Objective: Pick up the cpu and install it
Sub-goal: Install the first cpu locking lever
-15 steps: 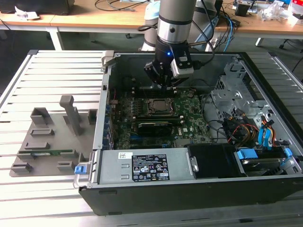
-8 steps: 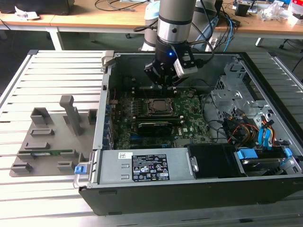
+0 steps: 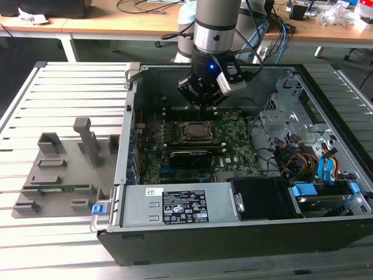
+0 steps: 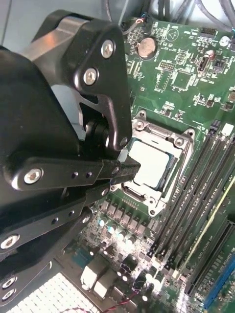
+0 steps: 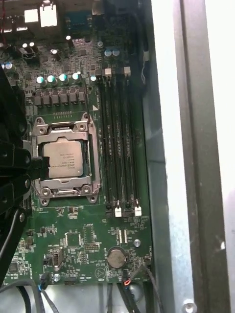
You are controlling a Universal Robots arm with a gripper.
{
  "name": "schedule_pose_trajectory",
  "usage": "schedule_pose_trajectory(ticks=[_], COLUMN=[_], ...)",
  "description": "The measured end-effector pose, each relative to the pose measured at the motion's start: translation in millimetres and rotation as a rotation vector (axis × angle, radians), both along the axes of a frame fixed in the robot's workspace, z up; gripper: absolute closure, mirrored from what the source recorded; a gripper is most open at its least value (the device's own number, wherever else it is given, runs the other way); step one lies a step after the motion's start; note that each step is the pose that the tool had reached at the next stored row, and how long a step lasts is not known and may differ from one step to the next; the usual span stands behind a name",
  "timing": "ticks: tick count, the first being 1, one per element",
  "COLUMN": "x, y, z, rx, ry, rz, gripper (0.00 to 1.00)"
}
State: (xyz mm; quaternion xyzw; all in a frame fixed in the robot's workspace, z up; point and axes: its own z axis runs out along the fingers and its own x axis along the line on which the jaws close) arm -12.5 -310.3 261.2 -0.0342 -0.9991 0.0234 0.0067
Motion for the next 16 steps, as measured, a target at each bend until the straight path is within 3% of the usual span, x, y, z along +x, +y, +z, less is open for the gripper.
schedule_pose_trajectory(ticks=[4, 8, 12, 14, 16], x=[-0.1, 0.0, -2.6, -31.3, -39.8], y=[0.0, 0.0, 0.0, 0.1, 1.7], z=[0.1, 0.0, 0.0, 0.0, 0.0], rx=[0.0376, 0.0403, 0.0404, 0.0404, 0.041], ry=[0.0001, 0.0018, 0.0018, 0.0017, 0.0017], rz=[0.03, 0.122, 0.126, 0.126, 0.126], gripper=[0.89, 0.89, 0.89, 0.89, 0.89])
